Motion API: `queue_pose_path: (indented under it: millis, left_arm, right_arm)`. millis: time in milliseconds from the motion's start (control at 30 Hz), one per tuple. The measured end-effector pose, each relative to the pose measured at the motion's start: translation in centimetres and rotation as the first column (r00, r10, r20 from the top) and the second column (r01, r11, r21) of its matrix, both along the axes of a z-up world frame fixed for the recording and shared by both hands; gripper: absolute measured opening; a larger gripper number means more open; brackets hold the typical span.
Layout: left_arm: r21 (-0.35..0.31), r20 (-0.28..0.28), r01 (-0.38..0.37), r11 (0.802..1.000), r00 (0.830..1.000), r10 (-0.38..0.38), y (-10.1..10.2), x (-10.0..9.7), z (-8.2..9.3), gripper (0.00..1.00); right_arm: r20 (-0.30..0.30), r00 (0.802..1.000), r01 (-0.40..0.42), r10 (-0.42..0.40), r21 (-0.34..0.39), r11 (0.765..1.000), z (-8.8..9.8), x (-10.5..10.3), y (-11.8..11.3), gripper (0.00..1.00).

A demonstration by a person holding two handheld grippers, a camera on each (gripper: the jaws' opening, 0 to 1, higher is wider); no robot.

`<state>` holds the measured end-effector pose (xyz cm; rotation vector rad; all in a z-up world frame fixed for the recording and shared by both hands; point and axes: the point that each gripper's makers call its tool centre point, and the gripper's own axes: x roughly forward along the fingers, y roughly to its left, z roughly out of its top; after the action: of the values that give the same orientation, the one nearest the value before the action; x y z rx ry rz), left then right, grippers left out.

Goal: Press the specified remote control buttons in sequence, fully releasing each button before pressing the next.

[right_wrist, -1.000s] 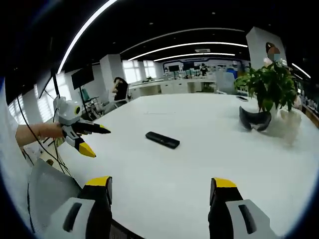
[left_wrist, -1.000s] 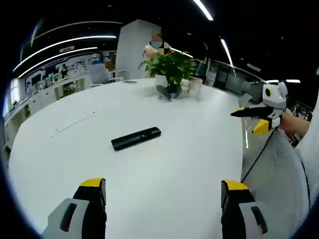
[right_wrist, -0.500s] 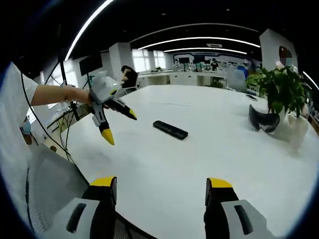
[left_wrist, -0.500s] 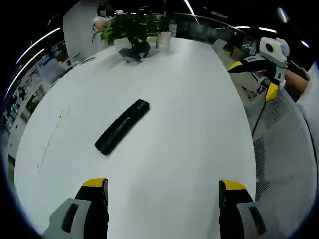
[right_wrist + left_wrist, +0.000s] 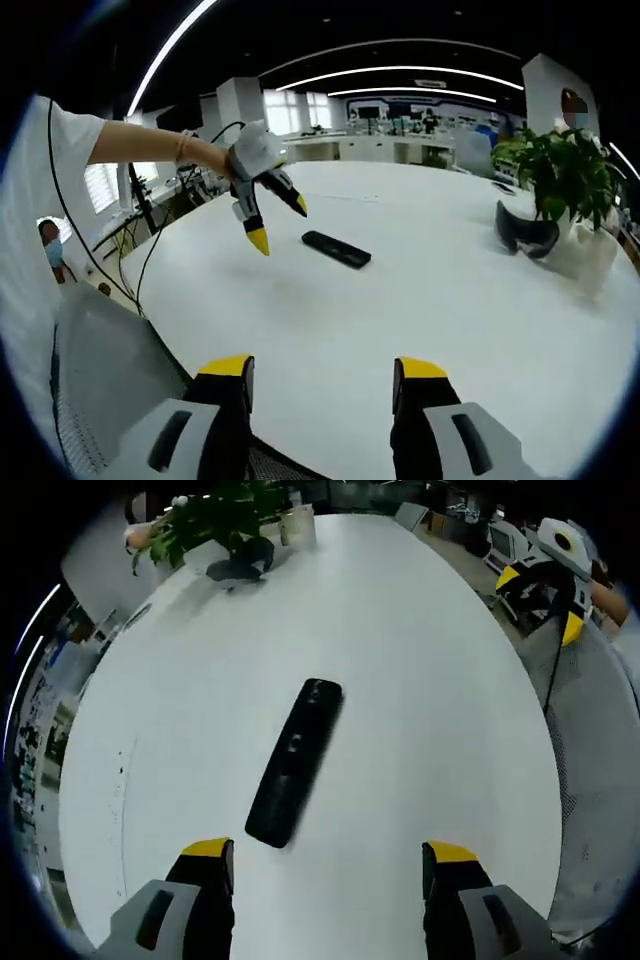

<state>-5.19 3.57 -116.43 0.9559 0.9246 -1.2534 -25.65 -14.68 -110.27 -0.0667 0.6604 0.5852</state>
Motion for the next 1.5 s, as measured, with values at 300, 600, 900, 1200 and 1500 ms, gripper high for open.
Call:
queue_pose_path:
  millis: [300,600,900,1200,1500]
  left_arm:
    - [0.071,-0.031,0.077,0.994,0.997,-0.075,-2.1,2.1,-0.5,0.61]
    - [0.145,-0.061,0.156,0.977,0.987,-0.148,-2.7,2.1,-2.3,0.3]
    - [0.188,0.02,0.24,0.952,0.969,-0.248,-2.7,3.0,-2.5,0.19]
    - [0.193,-0.008,0.233,0.953,0.972,-0.236,-3.0,3.3,-3.4,0.23]
    - [0.17,-0.002,0.117,0.978,0.993,-0.119,-2.6,1.8,-3.3,0.22]
  right_arm:
    - [-0.009,0.999,0.043,-0.043,-0.008,0.999,-0.4,-0.3,-1.1,0.48]
    - [0.005,0.996,0.086,-0.086,-0.011,0.996,0.0,-0.5,-2.4,0.41]
    - [0.026,0.992,0.122,-0.122,-0.023,0.992,0.6,-0.1,-3.9,0.4]
    - [0.039,0.991,0.132,-0.131,-0.014,0.991,0.9,0.1,-3.9,0.39]
    - [0.027,0.99,0.137,-0.137,-0.01,0.991,0.7,0.1,-4.0,0.37]
